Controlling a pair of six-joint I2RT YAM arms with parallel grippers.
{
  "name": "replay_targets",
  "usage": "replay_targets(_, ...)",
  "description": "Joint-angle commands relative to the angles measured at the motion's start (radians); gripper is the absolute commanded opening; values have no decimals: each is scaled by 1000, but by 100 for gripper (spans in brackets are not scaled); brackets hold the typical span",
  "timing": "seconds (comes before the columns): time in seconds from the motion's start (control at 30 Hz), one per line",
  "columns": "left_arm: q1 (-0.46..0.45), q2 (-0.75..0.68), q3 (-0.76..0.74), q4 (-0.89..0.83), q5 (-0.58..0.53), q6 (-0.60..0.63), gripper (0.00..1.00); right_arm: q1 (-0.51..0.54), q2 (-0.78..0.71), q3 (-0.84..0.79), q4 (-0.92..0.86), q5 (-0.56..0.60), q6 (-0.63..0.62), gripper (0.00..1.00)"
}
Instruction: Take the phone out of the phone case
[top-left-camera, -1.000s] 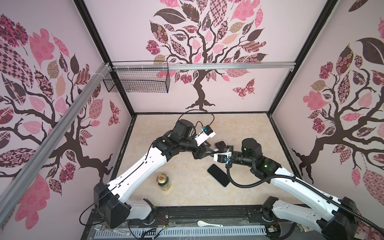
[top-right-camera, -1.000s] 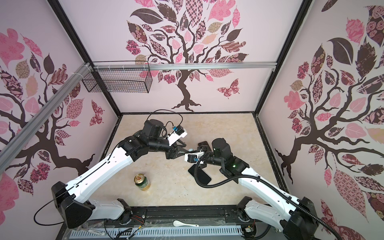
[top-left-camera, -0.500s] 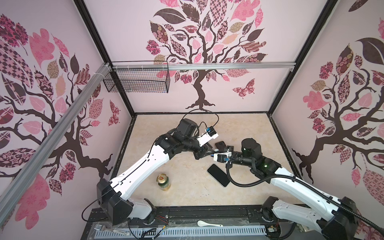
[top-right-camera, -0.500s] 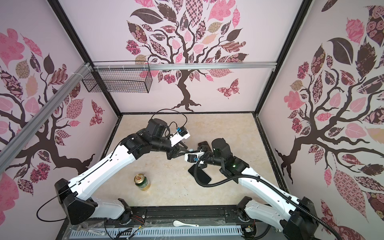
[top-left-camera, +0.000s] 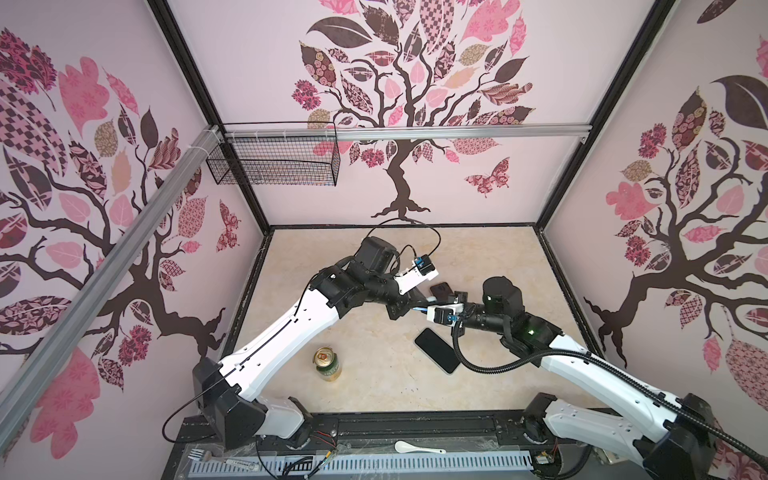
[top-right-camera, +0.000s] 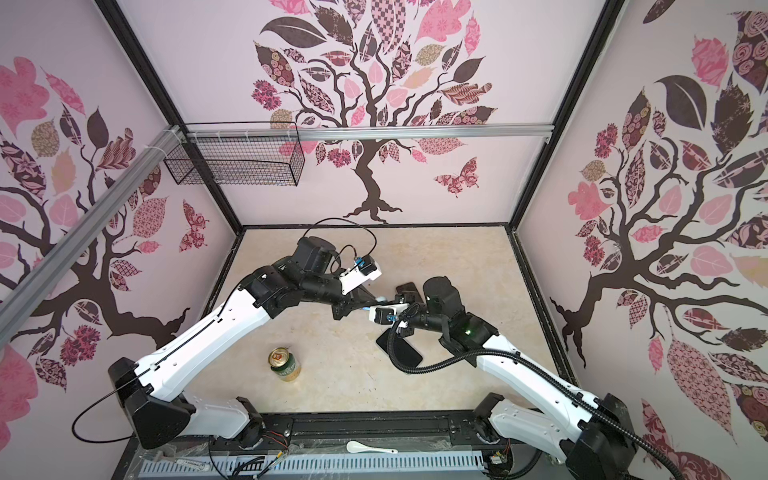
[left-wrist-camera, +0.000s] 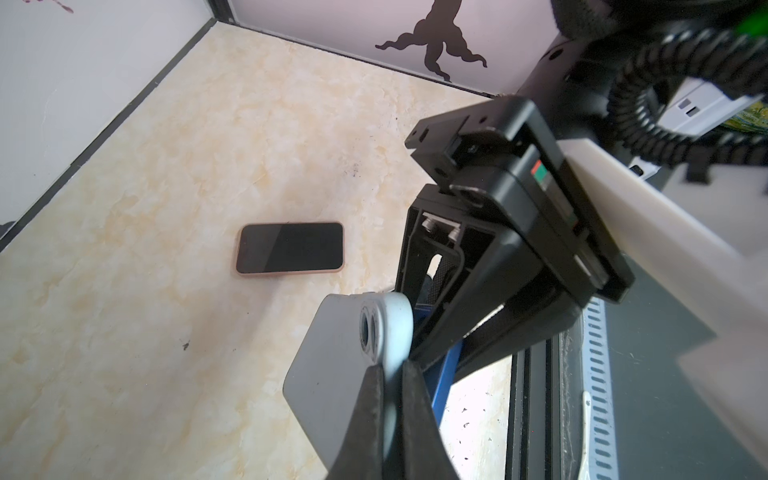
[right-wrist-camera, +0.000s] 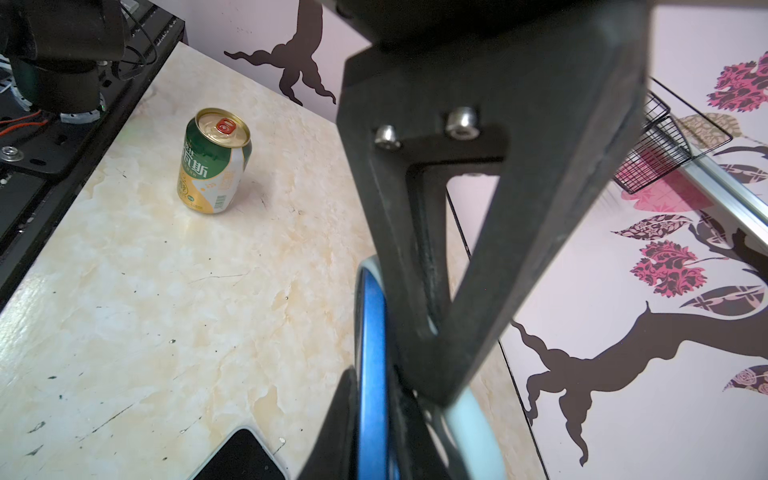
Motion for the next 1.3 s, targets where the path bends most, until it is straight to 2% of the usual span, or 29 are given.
replay_targets(0.0, 17, 7, 35, -17, -98, -1, 0, 7, -14, 46, 45, -46, -6, 0)
replay_targets(0.2, 29, -23, 20, 12, -166, -17, 0, 23, -32, 14, 34, -40, -12, 0)
replay_targets(0.43, 137, -46, 19, 17, -59, -33, 0, 31, -71, -30, 24, -62, -29, 0)
replay_targets(0.6, 155, -51, 29, -6, -53, -7, 0, 32, -83, -47, 47, -69, 2, 0)
replay_targets(0.7, 163, -50, 33, -37, -64, 16, 0, 31, -95, -47, 80, -63, 129, 0)
replay_targets(0.77, 185, -52, 40, -66, -44, 28, 0, 31, -104, -47, 89, -51, 263, 0)
replay_targets(0.93, 277, -12, 106, -231, 68, 107, 0, 20, -107, -39, 64, -6, 596, 0)
replay_targets(1.07, 291, 34, 115, -288, 69, 165, 0, -25, -52, 19, -98, -24, 746, 0)
replay_targets(1.2, 290, 124, 160, -374, 116, 249, 0, -88, -51, 13, -137, -10, 876, 0)
replay_targets(1.27, 291, 173, 186, -409, 108, 282, 0, -117, -55, 2, -150, 47, 963, 0)
